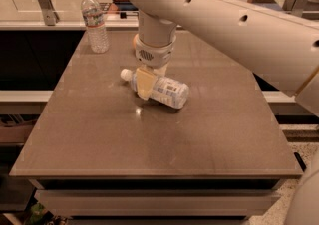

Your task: Place blue plastic bottle upright

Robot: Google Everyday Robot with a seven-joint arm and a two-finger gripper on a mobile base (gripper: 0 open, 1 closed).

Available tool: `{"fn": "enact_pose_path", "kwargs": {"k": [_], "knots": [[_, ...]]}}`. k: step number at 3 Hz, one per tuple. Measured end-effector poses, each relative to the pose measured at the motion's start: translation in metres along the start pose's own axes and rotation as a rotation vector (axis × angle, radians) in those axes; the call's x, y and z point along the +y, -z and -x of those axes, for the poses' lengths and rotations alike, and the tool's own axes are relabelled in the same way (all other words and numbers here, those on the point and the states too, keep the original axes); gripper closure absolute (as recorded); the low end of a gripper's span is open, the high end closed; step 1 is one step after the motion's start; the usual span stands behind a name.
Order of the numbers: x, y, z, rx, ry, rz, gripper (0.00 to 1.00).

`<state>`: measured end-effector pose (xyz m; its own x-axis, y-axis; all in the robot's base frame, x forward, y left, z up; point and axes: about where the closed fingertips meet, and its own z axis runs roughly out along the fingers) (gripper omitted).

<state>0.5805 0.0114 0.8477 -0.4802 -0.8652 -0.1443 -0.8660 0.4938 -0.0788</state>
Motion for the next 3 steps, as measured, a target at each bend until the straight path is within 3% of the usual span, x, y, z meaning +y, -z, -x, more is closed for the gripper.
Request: {"fn": "enact_pose_path", "kwargs": {"k": [2, 3], "knots": [[0.0038, -0.0049, 0.0026, -0.002, 0.003, -0.004, 0.87], [0.0039, -0.0052, 0.0031, -0.004, 0.004, -0.005, 1.00]]}}
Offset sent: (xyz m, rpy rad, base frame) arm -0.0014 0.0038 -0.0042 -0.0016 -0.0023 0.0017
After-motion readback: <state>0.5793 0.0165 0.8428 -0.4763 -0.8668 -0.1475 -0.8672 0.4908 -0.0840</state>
